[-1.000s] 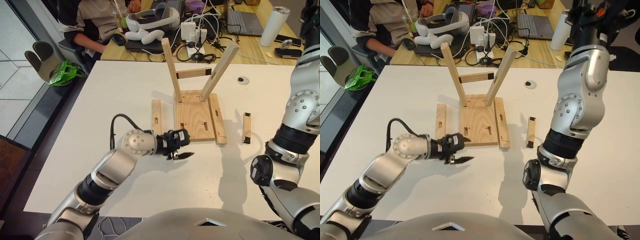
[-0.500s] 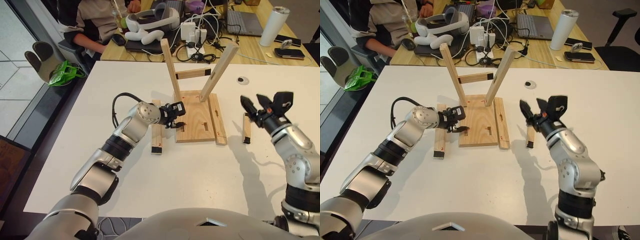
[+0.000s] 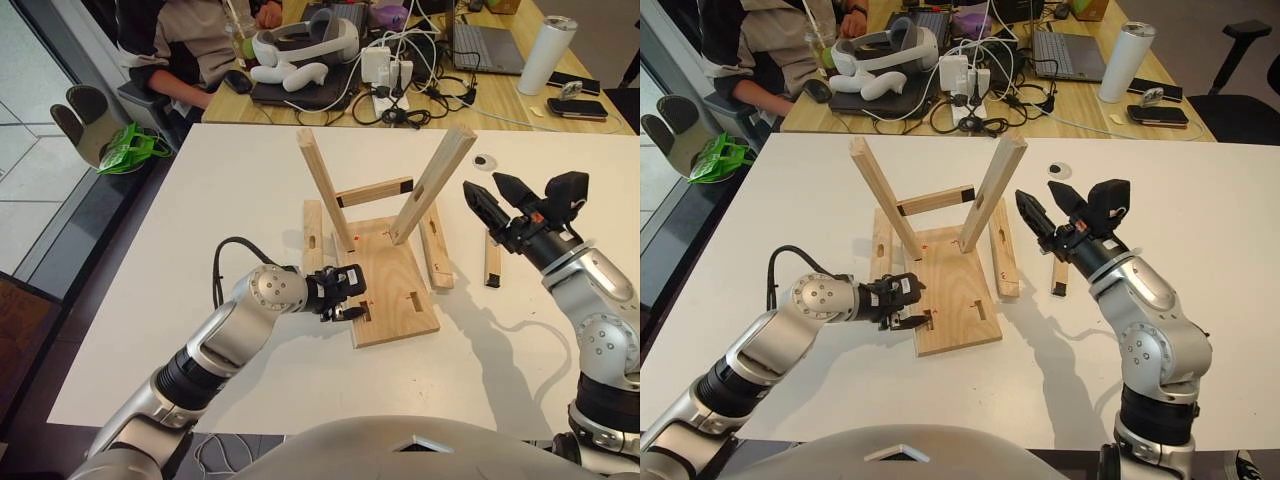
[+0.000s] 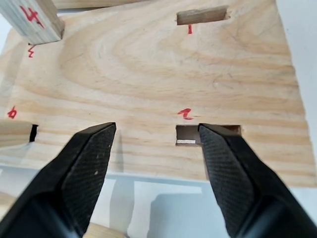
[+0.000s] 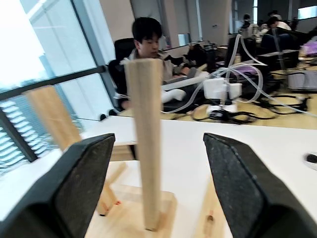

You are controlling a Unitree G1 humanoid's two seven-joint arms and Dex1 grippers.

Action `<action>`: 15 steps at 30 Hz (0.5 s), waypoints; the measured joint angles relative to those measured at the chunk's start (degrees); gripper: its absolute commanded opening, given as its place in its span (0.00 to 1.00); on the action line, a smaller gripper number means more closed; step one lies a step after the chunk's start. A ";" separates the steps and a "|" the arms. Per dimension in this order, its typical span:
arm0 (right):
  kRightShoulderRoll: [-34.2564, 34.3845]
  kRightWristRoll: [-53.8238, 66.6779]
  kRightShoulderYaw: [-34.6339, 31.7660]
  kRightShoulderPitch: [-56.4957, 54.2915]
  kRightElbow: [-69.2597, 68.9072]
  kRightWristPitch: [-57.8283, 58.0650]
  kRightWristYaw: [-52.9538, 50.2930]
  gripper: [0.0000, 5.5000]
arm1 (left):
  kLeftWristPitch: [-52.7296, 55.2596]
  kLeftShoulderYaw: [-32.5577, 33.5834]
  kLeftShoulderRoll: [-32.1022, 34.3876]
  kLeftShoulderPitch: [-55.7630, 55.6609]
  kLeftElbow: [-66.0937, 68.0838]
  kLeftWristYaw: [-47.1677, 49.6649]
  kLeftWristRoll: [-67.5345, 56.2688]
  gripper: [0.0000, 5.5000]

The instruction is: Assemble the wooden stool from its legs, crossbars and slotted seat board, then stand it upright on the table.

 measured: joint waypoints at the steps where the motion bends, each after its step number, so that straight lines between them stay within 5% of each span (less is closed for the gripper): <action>1: -1.14 2.51 -0.72 -1.17 -0.28 0.60 1.58 0.61 | 1.86 0.53 -2.04 0.27 -0.36 2.06 -0.06 0.56; 7: -8.96 4.40 -3.23 -8.47 4.67 2.21 3.38 0.61 | 7.33 -0.09 -9.38 0.02 -0.87 9.95 -0.10 0.56; 15: -8.59 0.89 -2.01 -15.41 8.37 1.44 -2.12 0.61 | 10.55 -8.71 -18.35 -2.34 2.31 16.57 0.34 0.56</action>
